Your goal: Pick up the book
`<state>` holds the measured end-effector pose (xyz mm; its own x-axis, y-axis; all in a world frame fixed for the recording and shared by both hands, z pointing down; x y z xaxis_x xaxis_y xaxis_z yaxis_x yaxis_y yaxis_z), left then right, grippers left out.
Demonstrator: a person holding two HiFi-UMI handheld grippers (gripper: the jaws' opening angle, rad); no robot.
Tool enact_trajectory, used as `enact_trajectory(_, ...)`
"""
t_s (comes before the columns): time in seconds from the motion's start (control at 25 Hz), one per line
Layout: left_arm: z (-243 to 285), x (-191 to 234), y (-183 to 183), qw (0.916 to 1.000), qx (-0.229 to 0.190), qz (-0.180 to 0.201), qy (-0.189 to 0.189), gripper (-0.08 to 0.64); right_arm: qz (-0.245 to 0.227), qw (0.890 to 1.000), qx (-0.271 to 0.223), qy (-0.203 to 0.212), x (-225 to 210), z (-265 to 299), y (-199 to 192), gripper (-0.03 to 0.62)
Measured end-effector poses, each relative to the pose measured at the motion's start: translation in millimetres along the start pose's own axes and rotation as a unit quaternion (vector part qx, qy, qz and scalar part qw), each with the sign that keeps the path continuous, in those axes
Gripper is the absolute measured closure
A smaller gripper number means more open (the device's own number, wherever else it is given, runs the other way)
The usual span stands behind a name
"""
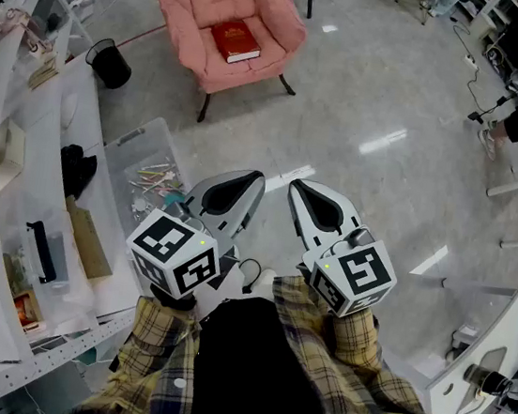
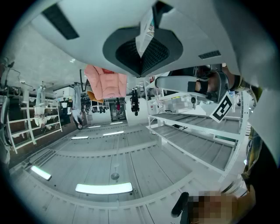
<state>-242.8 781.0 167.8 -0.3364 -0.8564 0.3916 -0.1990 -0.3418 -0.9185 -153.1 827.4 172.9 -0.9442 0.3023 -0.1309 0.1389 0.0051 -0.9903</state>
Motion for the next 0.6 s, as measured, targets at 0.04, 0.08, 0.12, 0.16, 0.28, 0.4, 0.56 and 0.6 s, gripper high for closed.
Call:
enact_trajectory(0.04, -0.5, -1.2, -0.6, 1.0, 0.0, -0.001, 0.0, 0.557, 0.002, 1.0, 0.0, 0.0, 0.9, -1.2, 0.1, 0.575)
enact_trajectory(0.08, -1.0, -2.6, -1.3, 1.0, 0.0, -0.002, -0.001, 0.557, 0.003, 1.0, 0.001, 0.0, 1.8, -2.7, 0.2, 0.575)
enact_trajectory(0.12, -1.6, -4.0, -2.1, 1.0, 0.0, -0.002, 0.0, 0.557, 0.004, 1.0, 0.002, 0.001, 2.5, -4.4, 0.2, 0.575)
enact_trajectory(0.16, -2.2, -5.5, -3.0, 1.0, 0.0, -0.003, 0.0, 0.557, 0.004, 1.0, 0.003, 0.001, 3.0, -6.6, 0.0, 0.575)
enact_trajectory(0.28, -3.2, -10.2, -4.6, 1.0, -0.002, -0.003, 0.006, 0.557, 0.007, 1.0, 0.003, 0.001, 2.6, -14.5, -0.1, 0.575)
enact_trajectory(0.4, -3.0, -17.0, -6.8, 0.9999, -0.007, -0.003, 0.013, 0.557, 0.013, 1.0, 0.001, 0.004, 1.3, -25.1, 0.0, 0.575)
enact_trajectory(0.56, -4.7, -28.2, -13.1, 0.9995, -0.015, -0.001, 0.027, 0.557, 0.015, 1.0, 0.003, 0.015, 0.4, -41.6, -3.0, 0.575)
enact_trajectory(0.6, -5.6, -30.1, -15.0, 0.9993, -0.017, 0.0, 0.032, 0.557, 0.016, 1.0, 0.004, 0.018, 0.0, -44.7, -4.0, 0.575)
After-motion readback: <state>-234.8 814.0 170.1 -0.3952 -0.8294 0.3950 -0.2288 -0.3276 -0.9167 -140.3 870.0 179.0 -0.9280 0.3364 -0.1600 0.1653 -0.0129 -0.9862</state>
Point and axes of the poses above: the fingertips, and each gripper's own axes: z forward along the fingers, x to its left, y out of its top, the point moved 4 cm from there along -z, backward along the fingers, and after that the axes turned 14 degrees about -x, right-handed, at the moved point
